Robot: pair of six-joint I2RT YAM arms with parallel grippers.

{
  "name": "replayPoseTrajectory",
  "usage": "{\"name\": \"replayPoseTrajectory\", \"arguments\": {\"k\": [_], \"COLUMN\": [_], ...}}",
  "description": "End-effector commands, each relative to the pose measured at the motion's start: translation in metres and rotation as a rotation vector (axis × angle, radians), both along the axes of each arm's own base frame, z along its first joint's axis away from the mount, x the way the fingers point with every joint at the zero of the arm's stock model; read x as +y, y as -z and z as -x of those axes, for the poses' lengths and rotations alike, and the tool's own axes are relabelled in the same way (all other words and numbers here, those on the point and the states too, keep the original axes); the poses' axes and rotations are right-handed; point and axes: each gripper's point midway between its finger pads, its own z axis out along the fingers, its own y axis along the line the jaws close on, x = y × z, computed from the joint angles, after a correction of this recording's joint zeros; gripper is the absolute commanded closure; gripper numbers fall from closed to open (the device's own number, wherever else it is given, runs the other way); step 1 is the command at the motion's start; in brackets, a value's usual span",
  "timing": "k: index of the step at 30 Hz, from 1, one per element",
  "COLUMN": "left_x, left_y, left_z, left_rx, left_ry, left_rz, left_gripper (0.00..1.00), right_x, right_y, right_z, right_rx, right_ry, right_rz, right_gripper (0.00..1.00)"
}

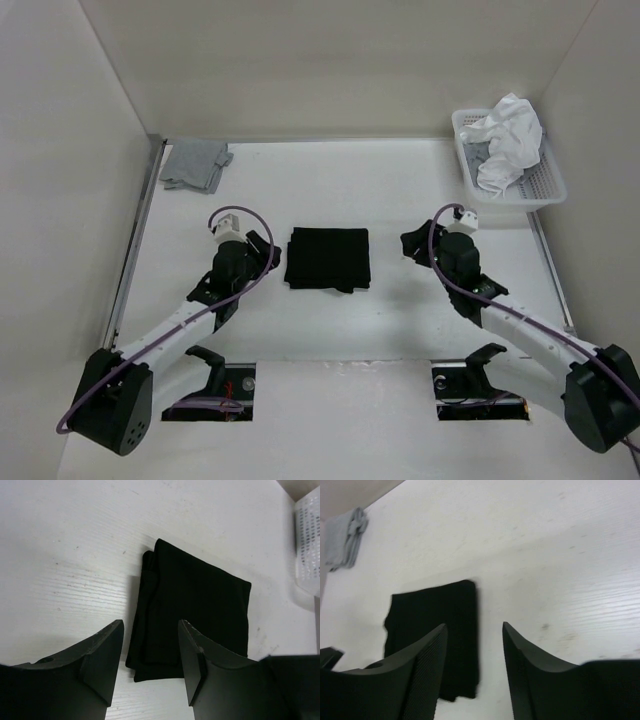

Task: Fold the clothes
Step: Fold the tank top

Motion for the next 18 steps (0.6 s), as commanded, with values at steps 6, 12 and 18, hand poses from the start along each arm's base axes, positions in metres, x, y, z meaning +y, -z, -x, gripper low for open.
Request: {"name": "replayPoseTrajectory", "arguments": {"k": [6, 12, 18], "left_x": [0.012, 0.014, 0.013], "left_y": [0.003, 0.003, 0.002], "left_z": [-0.014, -0.016, -0.016], "left_rx": [0.041, 0.041, 0.039], "left_ry": [-0.039, -0.045, -0.038], "left_rz": [-0.076, -0.072, -0.087], "left_gripper": [0.52, 0.52, 0.51], "right_x": [-0.044, -0.053, -0.044], "right_y": [-0.002, 0.015, 0.029], "right_z": [-0.021, -0.022, -0.023], "right_rx": [-0.113, -0.098, -0.062], "right_ry": [0.133, 0.160, 0.131], "right_rz": [-0.061, -0.060, -0.069], "right_gripper": [0.38, 0.38, 0.38]}}
